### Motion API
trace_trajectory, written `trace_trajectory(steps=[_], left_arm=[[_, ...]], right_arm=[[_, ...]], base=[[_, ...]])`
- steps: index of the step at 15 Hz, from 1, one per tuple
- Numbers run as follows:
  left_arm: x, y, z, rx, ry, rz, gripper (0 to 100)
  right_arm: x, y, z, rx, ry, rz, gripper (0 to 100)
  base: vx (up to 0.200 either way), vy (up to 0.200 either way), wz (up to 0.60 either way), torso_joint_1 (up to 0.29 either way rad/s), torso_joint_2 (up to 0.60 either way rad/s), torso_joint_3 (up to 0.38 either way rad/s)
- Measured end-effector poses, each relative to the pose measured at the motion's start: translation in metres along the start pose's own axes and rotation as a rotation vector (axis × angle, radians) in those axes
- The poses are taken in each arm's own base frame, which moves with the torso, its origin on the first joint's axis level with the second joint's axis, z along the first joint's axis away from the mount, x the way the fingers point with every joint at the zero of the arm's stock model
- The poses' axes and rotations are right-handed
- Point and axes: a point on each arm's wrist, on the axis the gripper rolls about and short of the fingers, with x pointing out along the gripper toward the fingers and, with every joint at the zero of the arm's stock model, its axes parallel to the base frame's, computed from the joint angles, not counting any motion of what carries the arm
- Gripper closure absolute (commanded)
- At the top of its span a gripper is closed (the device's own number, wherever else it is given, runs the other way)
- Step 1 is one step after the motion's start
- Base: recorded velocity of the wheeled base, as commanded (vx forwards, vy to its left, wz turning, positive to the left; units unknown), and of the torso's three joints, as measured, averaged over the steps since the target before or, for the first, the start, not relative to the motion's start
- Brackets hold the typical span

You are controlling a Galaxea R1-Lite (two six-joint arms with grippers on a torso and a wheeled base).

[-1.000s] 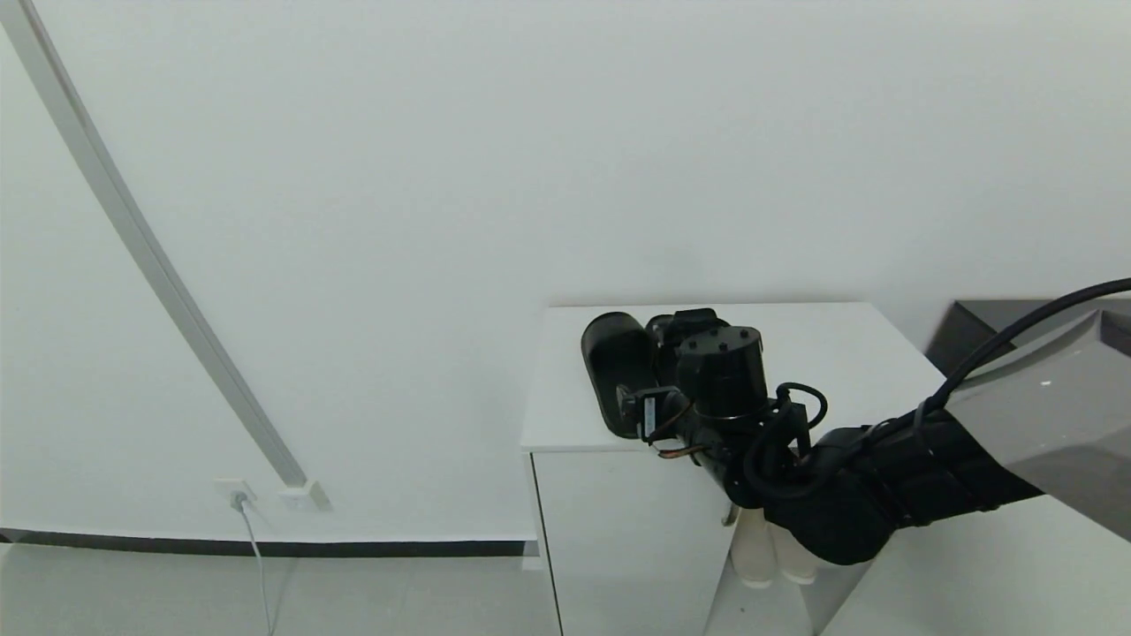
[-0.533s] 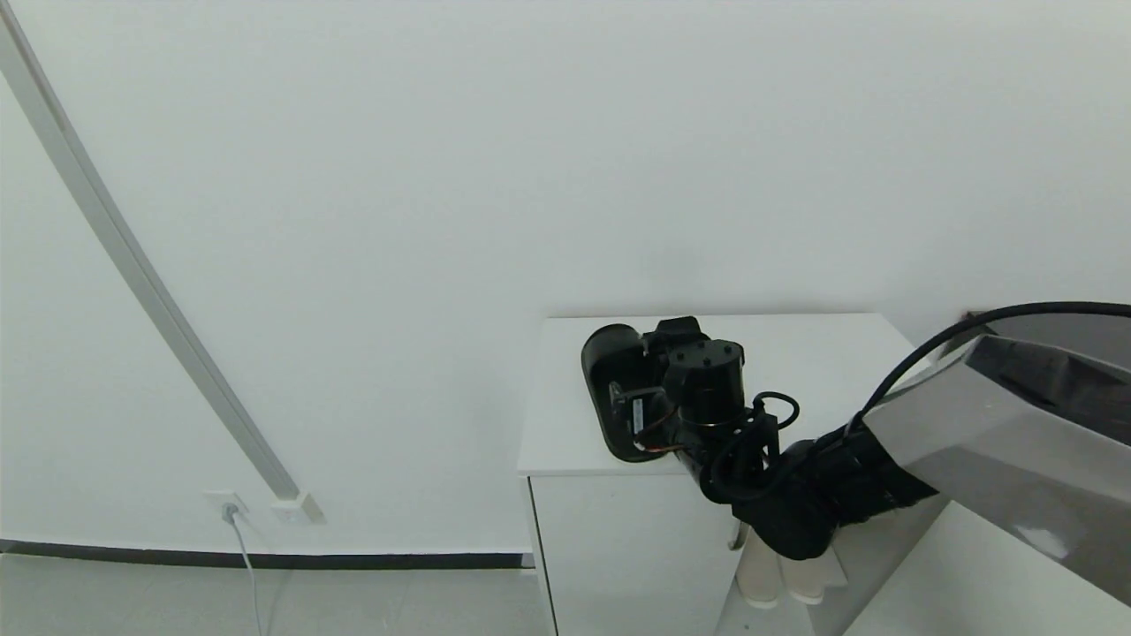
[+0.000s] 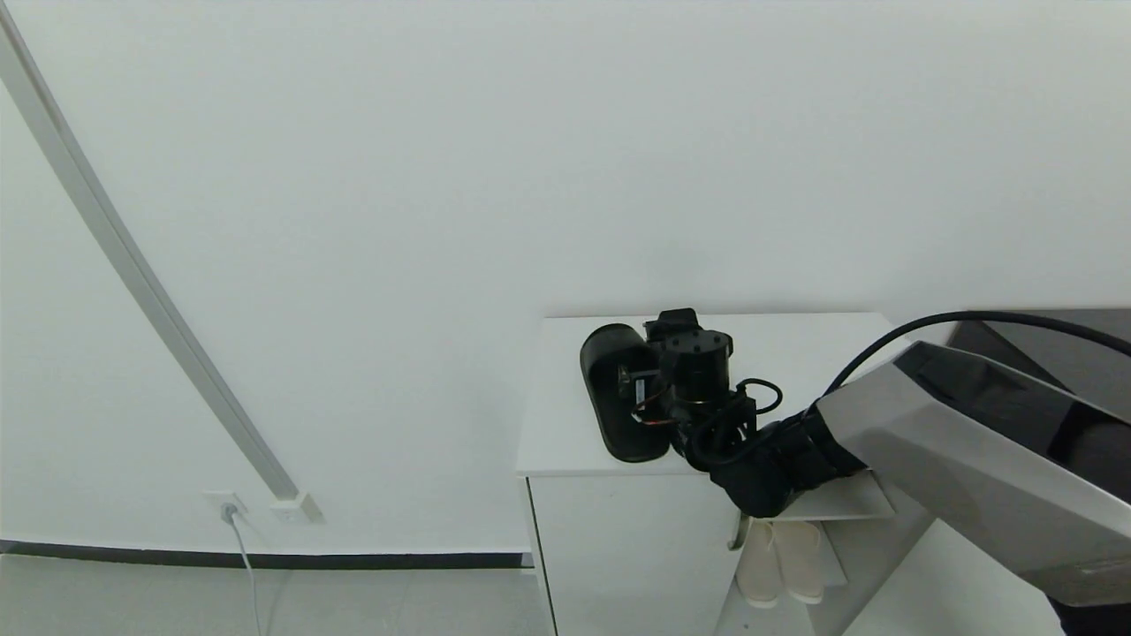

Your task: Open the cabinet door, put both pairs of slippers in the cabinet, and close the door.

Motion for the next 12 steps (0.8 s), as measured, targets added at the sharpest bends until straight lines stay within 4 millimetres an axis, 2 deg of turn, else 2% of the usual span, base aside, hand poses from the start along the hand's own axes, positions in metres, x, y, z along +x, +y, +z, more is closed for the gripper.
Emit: trace_trajectory(steps=[3,4,12], left_arm=[[0.0,0.0,0.0,0.001,0.0,0.0,100],[0.0,0.0,0.0,0.001,-0.001,0.0,100],[0.0,0.0,0.0,0.001,-0.001,0.0,100]], right_arm=[[0.013,-0.003,0.0,0.007,-0.01,-0.018,0],[0.017,-0.006,0.0,0.006,-0.007,-0.026,100],[0.018,-0.004,-0.001,0.005,-0.007,-0.027,100]], base=[[0.0,0.0,0.0,0.0,0.0,0.0],[0.0,0.0,0.0,0.0,0.0,0.0],[0.0,0.0,0.0,0.0,0.0,0.0]])
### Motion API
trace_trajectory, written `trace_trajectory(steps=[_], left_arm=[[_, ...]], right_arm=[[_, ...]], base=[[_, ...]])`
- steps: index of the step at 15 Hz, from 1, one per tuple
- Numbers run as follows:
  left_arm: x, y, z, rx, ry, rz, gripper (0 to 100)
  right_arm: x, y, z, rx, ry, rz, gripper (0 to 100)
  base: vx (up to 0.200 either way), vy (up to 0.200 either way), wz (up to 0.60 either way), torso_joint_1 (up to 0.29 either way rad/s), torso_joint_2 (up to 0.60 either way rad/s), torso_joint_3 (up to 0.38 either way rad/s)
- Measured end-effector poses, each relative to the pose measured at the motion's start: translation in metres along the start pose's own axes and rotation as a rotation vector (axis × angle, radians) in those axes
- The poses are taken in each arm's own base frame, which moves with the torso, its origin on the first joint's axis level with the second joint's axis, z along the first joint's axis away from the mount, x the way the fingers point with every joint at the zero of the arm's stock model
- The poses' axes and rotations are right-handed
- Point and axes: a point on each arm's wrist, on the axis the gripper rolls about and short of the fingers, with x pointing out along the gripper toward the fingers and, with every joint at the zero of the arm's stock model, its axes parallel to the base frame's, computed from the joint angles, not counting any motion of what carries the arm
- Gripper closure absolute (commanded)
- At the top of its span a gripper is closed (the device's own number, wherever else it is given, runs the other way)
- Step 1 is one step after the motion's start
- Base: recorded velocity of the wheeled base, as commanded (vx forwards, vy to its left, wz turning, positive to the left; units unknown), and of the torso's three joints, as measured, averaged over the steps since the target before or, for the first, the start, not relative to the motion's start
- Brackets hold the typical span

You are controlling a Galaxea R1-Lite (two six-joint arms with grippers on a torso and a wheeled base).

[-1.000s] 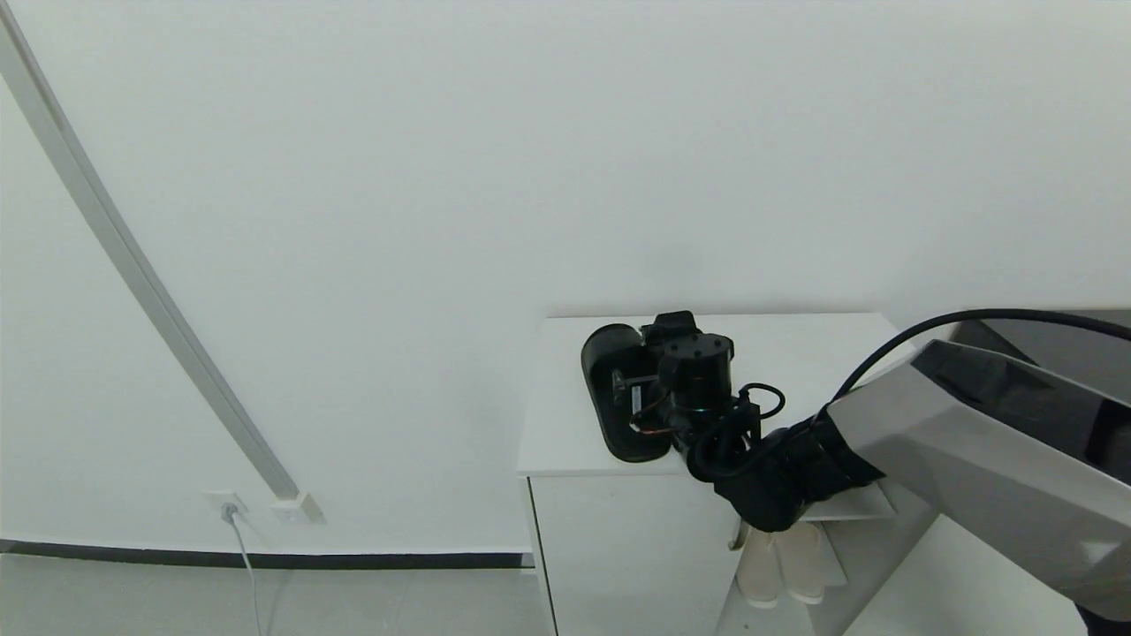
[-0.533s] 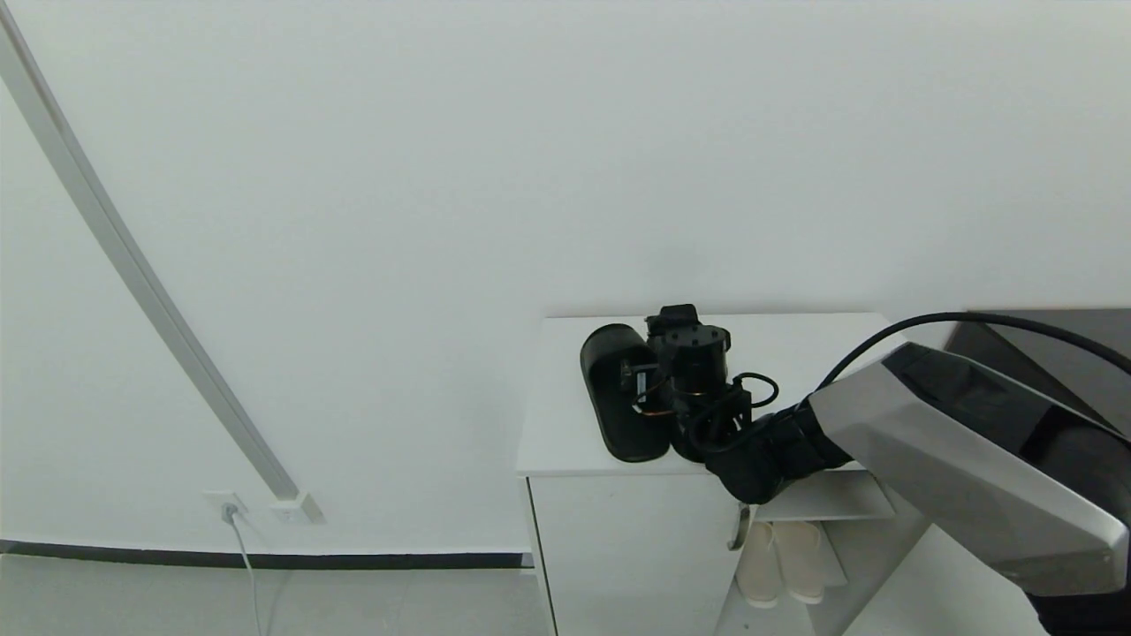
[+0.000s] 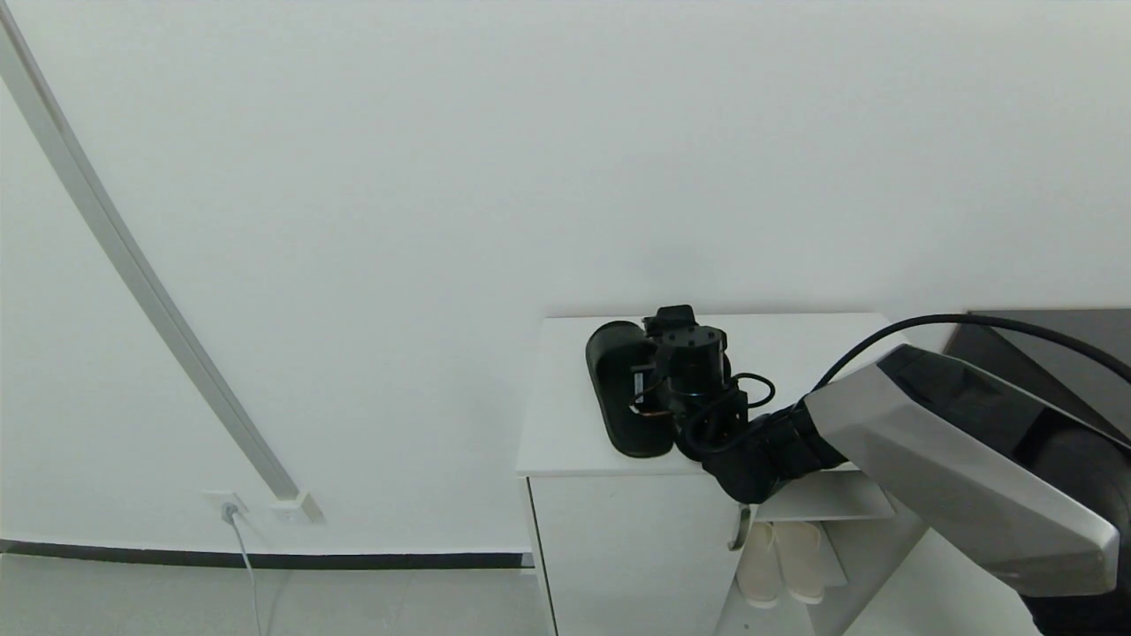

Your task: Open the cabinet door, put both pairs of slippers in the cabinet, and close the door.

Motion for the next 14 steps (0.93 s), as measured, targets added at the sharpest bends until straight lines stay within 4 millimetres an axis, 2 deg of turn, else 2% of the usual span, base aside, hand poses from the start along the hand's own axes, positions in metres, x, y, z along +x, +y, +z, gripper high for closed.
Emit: trace_trajectory(steps=[3,6,14], left_arm=[[0.0,0.0,0.0,0.0,0.0,0.0,100],[0.0,0.0,0.0,-0.001,0.001,0.0,100],[0.0,0.0,0.0,-0.002,0.0,0.0,100]], right_arm=[[-0.004,-0.001,0.002,-0.003,0.004,0.002,100],[-0.02,-0.002,0.009,-0.009,0.012,0.015,100],[-0.096,-0.011,0.033,-0.013,0.01,0.107,100]], base=[[0.0,0.0,0.0,0.0,0.0,0.0],[0.0,0.0,0.0,0.0,0.0,0.0],[0.0,0.0,0.0,0.0,0.0,0.0]])
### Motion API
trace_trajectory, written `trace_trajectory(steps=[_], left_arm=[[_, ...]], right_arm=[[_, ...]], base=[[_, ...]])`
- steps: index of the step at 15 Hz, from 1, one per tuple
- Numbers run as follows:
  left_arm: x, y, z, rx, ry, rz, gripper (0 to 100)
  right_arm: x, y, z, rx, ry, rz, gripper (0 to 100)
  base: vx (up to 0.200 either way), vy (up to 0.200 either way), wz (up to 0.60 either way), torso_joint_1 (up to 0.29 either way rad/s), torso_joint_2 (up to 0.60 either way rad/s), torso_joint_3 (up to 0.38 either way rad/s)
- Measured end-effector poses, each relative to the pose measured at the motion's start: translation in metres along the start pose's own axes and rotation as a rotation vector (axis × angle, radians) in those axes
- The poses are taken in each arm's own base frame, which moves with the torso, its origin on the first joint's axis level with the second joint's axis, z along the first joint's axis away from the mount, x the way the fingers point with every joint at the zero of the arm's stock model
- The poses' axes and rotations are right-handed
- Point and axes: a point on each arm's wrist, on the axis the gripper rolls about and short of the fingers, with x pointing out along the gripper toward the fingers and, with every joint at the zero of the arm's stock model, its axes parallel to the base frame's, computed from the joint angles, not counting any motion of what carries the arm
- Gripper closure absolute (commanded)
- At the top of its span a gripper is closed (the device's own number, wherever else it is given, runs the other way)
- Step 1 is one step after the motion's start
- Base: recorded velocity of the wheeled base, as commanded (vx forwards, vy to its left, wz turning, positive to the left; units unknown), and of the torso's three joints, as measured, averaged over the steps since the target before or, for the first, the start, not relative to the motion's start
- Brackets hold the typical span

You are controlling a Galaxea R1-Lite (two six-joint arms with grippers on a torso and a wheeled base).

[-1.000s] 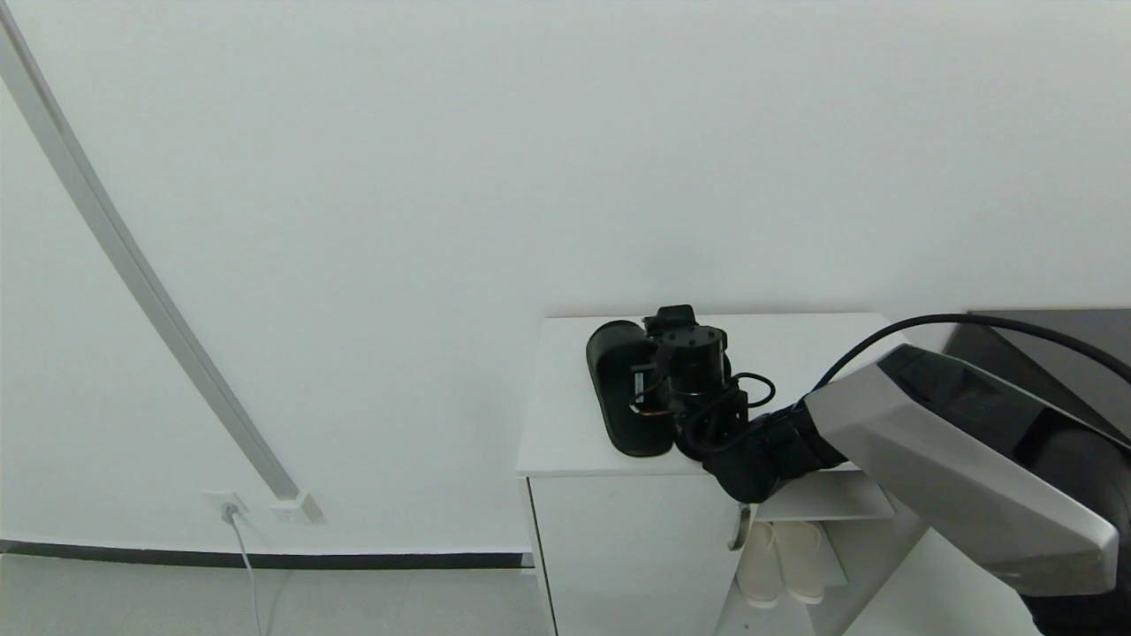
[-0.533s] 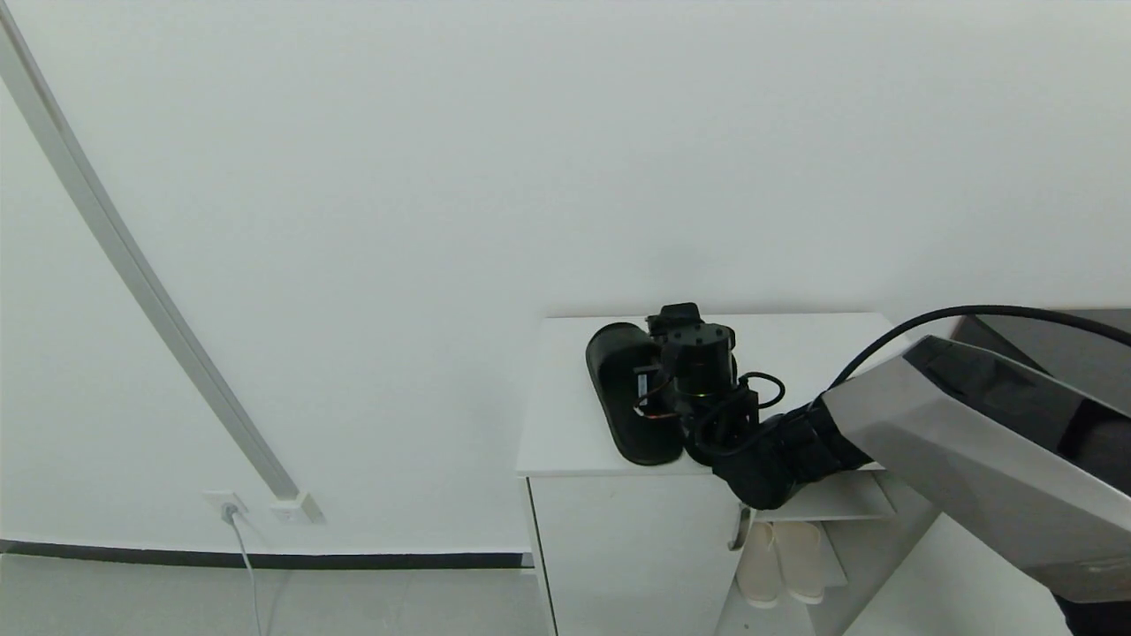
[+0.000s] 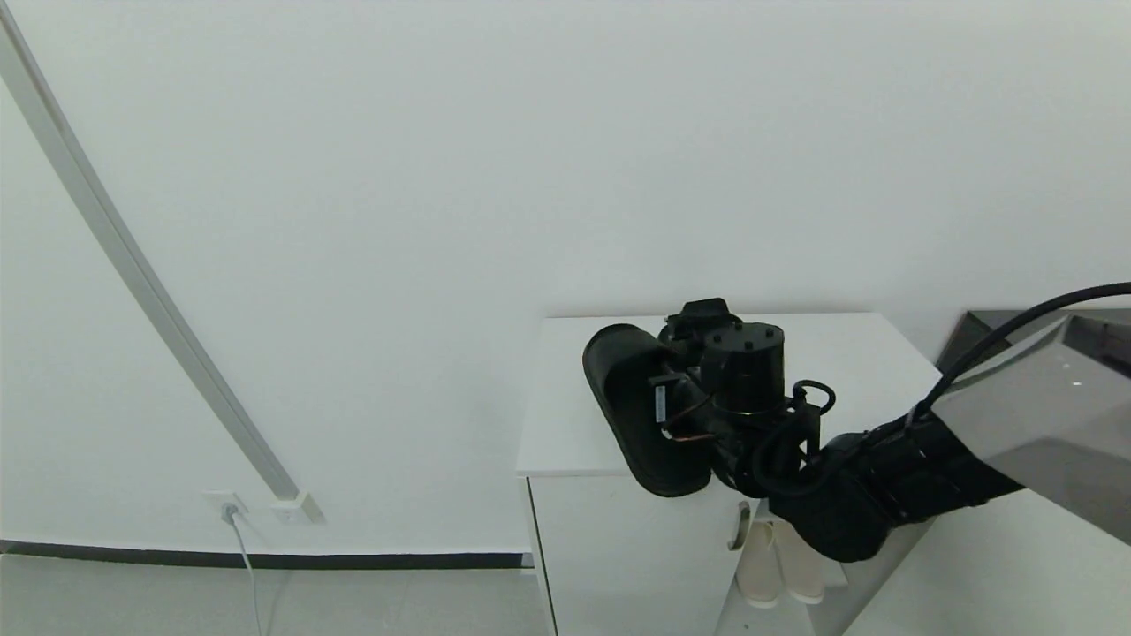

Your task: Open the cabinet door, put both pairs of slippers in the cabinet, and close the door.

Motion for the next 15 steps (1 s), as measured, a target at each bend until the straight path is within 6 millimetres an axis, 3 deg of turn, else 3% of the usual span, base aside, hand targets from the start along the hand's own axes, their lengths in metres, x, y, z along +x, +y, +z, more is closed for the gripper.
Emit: trace_trajectory(steps=[8,11,15], left_arm=[[0.0,0.0,0.0,0.001,0.0,0.0,100],[0.0,0.0,0.0,0.001,0.0,0.0,100],[0.0,0.0,0.0,0.0,0.0,0.0,100]], right_arm=[[-0.093,-0.041,0.007,-0.074,0.068,0.318,100],[-0.102,-0.047,0.016,-0.067,0.041,0.316,100],[-0.097,-0.058,0.022,-0.054,0.02,0.274,100]], base=[[0.0,0.0,0.0,0.0,0.0,0.0],[0.0,0.0,0.0,0.0,0.0,0.0],[0.0,0.0,0.0,0.0,0.0,0.0]])
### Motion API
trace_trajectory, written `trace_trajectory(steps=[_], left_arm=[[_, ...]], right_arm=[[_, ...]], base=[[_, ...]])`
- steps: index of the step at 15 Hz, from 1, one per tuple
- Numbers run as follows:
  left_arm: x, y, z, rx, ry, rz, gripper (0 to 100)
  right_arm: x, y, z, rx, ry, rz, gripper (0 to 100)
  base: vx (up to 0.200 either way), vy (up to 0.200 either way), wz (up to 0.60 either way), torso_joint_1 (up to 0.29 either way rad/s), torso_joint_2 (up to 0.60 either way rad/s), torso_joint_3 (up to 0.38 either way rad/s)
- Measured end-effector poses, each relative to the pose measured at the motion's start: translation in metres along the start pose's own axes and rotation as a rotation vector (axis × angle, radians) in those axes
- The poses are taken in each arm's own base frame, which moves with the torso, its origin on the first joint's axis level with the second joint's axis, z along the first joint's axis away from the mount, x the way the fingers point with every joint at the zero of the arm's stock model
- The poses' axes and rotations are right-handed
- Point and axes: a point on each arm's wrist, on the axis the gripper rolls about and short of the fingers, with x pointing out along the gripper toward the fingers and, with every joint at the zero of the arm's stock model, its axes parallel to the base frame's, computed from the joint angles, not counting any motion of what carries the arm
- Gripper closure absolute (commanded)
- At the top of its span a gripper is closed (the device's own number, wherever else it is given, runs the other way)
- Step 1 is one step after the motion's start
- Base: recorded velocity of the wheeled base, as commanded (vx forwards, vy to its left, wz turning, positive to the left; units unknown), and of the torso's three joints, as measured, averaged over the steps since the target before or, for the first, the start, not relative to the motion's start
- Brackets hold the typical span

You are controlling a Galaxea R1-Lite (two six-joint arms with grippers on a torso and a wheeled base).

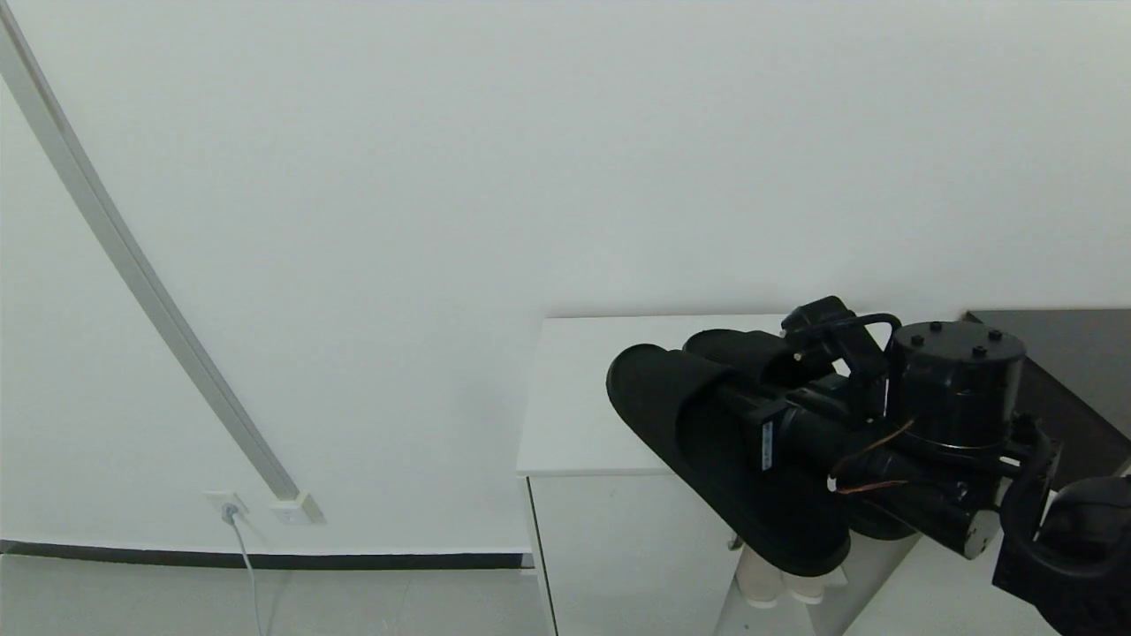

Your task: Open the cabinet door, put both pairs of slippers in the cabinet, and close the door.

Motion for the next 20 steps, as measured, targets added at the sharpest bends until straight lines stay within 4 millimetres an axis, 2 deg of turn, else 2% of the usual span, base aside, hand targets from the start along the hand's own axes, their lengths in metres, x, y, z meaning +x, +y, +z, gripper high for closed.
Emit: trace_trajectory(steps=[4,14,20], left_arm=[[0.0,0.0,0.0,-0.001,0.0,0.001,100],[0.0,0.0,0.0001,-0.001,-0.001,0.0,100],[0.0,0.0,0.0,-0.003,0.0,0.0,100]], right_arm=[[0.0014,-0.0043,0.001,0.002,-0.003,-0.015,100],[0.0051,-0.0036,-0.0054,-0.002,0.019,-0.015,100],[0.0054,-0.003,-0.0071,-0.003,0.027,-0.014,100]], base=[[0.0,0.0,0.0,0.0,0.0,0.0],[-0.2,0.0,0.0,0.005,0.0,0.003],[0.0,0.0,0.0,0.0,0.0,0.0]])
